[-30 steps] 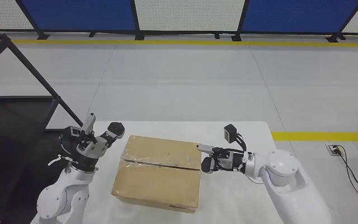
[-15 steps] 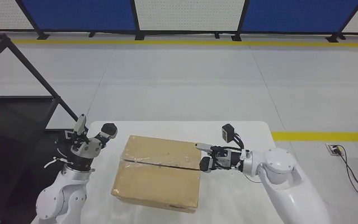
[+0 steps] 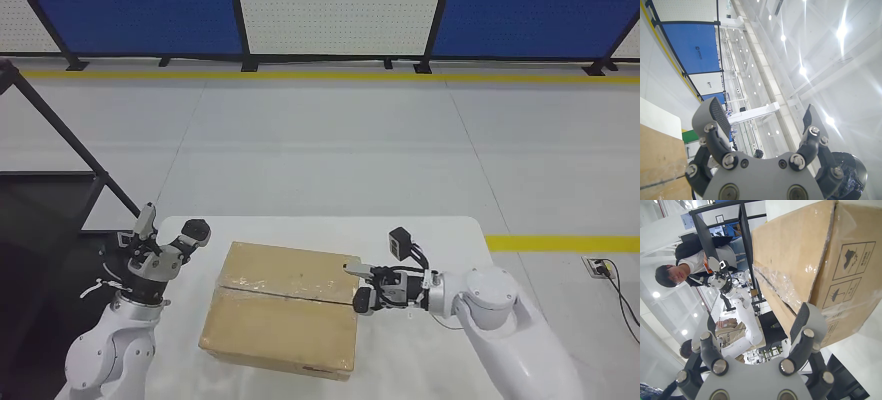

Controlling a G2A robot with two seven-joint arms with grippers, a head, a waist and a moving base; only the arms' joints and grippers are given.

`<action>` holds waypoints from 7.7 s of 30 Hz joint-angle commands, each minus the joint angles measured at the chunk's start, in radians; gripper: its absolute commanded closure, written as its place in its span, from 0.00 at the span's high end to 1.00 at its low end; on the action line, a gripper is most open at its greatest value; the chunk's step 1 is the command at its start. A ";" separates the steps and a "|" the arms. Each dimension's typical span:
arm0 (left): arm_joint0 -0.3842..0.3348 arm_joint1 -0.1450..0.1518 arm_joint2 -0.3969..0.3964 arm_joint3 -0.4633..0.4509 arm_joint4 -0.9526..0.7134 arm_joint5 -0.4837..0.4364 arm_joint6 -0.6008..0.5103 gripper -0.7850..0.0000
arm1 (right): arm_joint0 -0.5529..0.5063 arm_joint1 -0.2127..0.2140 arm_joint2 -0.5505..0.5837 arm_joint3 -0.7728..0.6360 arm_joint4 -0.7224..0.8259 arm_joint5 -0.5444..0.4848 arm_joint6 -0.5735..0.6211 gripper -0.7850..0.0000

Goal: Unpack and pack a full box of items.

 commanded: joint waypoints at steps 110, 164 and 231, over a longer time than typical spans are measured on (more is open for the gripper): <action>0.046 0.010 -0.029 -0.033 -0.018 0.181 -0.146 1.00 | -0.208 0.055 -0.116 -0.627 -0.932 -0.244 -0.251 1.00; 0.140 0.020 -0.085 -0.098 -0.011 0.141 -0.173 1.00 | -0.148 -0.015 -0.558 -0.586 -2.635 -0.403 -0.150 1.00; 0.141 0.030 -0.108 -0.069 -0.038 0.102 -0.205 1.00 | -0.259 -0.233 -0.474 -0.352 -3.083 -0.549 -0.234 0.33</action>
